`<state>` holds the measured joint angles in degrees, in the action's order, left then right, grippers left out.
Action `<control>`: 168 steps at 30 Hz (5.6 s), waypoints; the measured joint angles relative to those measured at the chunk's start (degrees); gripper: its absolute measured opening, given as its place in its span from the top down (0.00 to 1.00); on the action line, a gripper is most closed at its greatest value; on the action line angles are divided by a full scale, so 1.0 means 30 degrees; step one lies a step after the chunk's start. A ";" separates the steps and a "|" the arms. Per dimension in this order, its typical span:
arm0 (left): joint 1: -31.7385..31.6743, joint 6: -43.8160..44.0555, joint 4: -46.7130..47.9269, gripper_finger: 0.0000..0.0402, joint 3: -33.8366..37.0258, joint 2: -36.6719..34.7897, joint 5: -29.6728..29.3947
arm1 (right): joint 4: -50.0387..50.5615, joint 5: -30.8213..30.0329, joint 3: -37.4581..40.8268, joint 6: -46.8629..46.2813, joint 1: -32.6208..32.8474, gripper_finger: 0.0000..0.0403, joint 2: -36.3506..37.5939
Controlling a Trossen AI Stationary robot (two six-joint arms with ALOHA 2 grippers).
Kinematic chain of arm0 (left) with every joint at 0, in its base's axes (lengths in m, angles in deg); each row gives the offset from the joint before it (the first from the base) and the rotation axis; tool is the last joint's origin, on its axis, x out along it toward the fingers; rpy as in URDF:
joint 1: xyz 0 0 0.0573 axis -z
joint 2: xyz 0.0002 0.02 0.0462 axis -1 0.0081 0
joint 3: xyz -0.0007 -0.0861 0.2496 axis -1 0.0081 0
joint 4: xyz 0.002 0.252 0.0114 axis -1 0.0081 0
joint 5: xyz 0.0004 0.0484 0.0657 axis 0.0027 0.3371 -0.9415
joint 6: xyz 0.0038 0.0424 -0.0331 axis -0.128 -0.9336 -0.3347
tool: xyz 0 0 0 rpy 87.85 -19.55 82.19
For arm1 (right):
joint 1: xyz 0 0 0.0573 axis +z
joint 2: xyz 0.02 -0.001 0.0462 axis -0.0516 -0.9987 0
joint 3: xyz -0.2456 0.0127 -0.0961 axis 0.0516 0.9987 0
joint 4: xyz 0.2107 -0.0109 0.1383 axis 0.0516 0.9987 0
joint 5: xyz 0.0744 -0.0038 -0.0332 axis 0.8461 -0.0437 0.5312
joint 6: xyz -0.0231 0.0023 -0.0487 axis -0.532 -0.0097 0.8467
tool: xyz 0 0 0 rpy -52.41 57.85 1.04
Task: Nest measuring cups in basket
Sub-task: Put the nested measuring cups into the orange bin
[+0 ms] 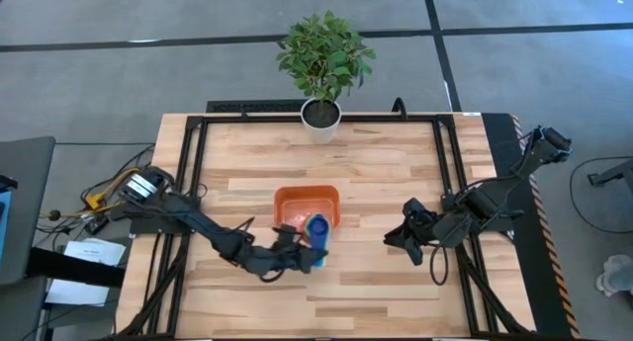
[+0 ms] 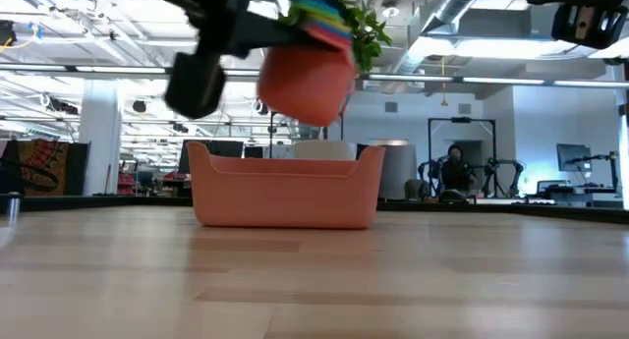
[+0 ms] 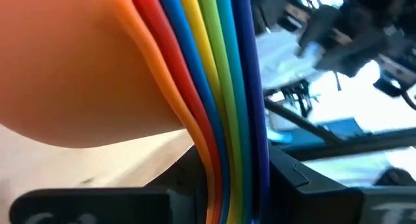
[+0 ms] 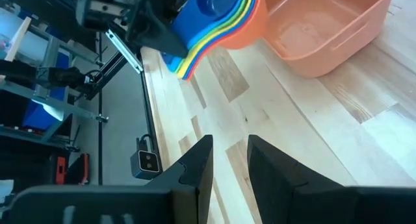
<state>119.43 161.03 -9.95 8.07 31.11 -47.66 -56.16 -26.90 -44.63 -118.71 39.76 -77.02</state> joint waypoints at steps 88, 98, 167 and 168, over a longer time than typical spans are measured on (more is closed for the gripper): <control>-0.2511 0.6981 -0.2561 0.70 0.0222 0.4075 -0.3637 | 0.1078 -0.0179 0.0000 -0.0013 0.1008 0.71 -0.0007; -0.1910 0.6137 -0.3433 0.57 0.0230 0.4038 -0.2152 | 0.1244 -0.0304 0.0000 -0.0155 0.1124 0.71 -0.0007; -0.3290 -0.4529 2.8844 0.55 0.0454 -1.2017 0.3573 | -0.7684 0.1995 -1.0189 -0.5618 -0.4656 0.71 -2.0357; -0.3457 -0.5064 2.8849 0.55 0.0448 -1.2012 0.3753 | -0.7654 0.1850 -1.0471 -0.5441 -0.4804 0.71 -2.0476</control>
<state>109.06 145.84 76.60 9.41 -4.93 -36.40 -79.12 -21.35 -76.04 -135.04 25.34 -138.45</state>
